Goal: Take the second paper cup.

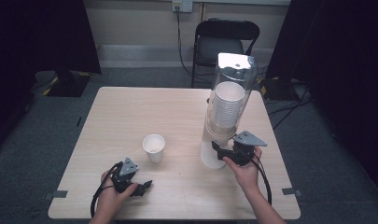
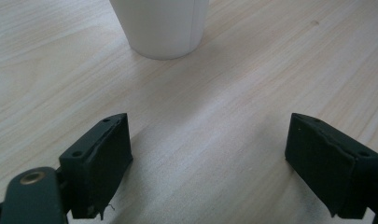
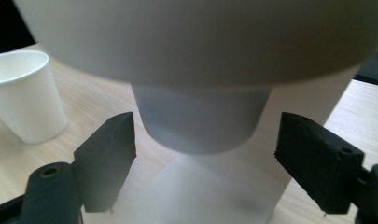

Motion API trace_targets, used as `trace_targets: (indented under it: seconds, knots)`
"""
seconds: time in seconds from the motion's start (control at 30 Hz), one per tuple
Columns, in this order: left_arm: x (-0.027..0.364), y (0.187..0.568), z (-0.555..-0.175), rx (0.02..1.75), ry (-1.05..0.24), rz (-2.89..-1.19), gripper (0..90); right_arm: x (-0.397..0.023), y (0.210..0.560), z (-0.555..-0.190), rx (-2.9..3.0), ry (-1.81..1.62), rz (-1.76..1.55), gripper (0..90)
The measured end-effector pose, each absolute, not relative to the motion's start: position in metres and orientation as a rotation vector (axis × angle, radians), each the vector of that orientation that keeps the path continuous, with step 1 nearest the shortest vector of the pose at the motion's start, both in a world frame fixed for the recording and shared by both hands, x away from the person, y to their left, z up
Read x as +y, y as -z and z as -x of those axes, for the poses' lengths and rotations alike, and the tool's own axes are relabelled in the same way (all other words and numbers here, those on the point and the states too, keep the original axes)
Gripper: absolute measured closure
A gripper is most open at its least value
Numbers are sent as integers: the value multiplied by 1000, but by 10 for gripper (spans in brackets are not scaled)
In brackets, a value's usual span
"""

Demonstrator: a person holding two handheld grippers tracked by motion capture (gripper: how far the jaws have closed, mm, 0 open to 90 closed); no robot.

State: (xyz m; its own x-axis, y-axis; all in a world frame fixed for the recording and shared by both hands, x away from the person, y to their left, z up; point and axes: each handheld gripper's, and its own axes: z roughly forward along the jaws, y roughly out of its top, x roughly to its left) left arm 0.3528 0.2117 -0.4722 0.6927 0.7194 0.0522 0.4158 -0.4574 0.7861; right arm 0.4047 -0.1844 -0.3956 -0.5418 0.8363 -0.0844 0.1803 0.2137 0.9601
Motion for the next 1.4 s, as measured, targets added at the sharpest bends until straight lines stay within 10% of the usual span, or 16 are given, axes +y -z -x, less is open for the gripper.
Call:
trace_targets:
  seconds: [1.4]
  knots:
    - [211,472,-353,870,-488,-2104,138,-179,389,-411,1831,-1438,-864,352]
